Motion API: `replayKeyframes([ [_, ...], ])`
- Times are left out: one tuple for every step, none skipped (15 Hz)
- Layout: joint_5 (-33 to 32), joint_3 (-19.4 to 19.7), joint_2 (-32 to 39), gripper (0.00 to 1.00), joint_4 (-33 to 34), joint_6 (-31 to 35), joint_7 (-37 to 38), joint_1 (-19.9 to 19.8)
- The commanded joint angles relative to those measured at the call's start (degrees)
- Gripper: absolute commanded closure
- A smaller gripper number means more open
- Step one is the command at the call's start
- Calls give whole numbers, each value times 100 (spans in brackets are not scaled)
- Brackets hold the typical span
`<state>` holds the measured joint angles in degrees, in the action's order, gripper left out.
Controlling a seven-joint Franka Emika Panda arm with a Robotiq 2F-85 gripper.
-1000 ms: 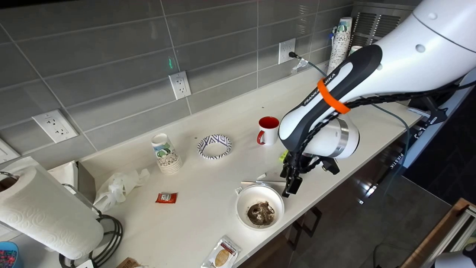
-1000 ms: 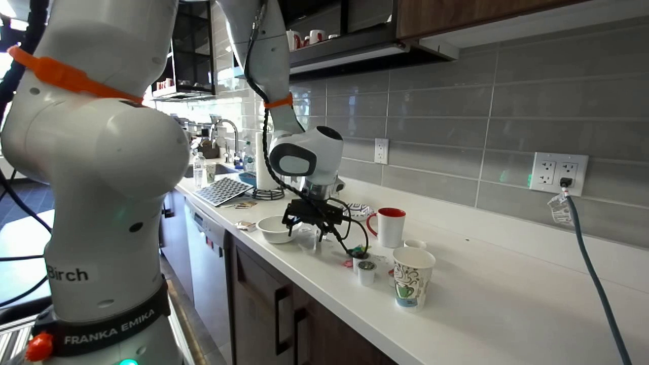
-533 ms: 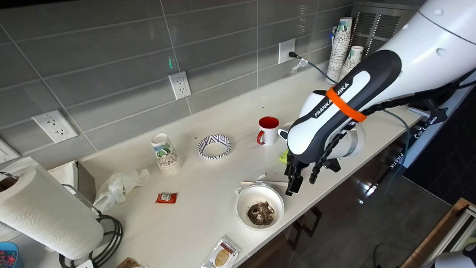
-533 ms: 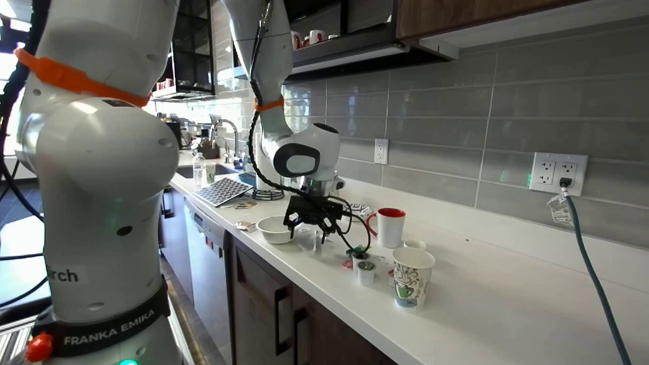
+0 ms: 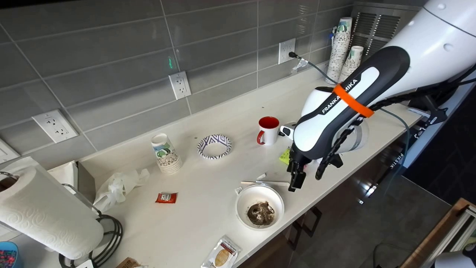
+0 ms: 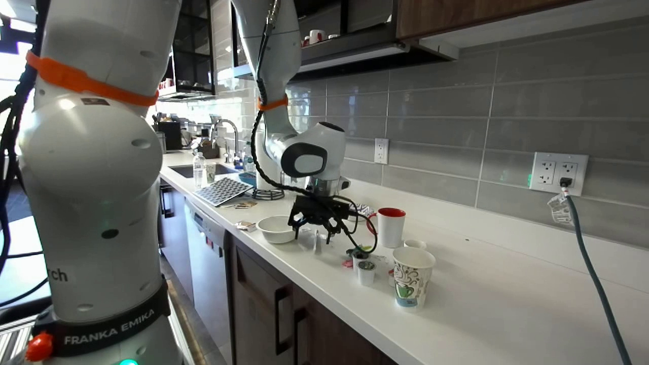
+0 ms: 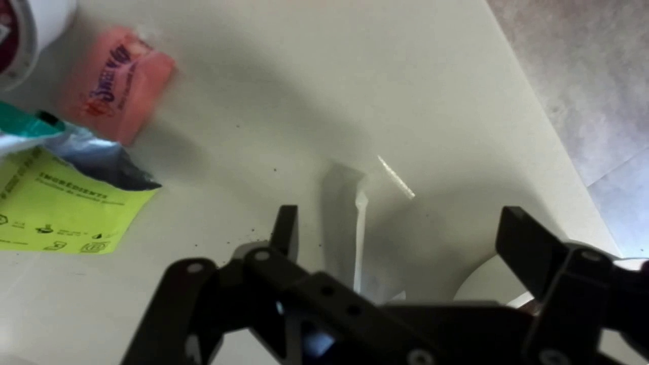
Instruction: Remove the wooden stirrer from the white packet.
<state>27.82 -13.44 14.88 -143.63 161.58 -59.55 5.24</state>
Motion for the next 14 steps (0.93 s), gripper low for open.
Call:
replayKeyframes([
  [-114,-362,194,0,98,24,-14,-367],
  [-113,-423,235,0,122,32,-20,-422],
  [-107,-484,283,0,157,36,-30,-470],
  [-137,-516,330,0,185,17,1,-498],
  [-151,-555,370,0,206,16,13,-532],
  [-157,-592,406,0,223,29,19,-563],
  [-201,-599,438,0,233,34,58,-571],
  [-261,-593,469,7,244,33,97,-575],
  [-302,-598,498,13,257,33,105,-591],
  [-352,-594,526,27,269,39,120,-601],
  [-402,-589,563,27,290,30,129,-619],
  [-404,-624,597,18,308,48,89,-666],
  [-442,-629,623,14,321,44,96,-686],
  [-475,-629,648,13,337,43,105,-706],
])
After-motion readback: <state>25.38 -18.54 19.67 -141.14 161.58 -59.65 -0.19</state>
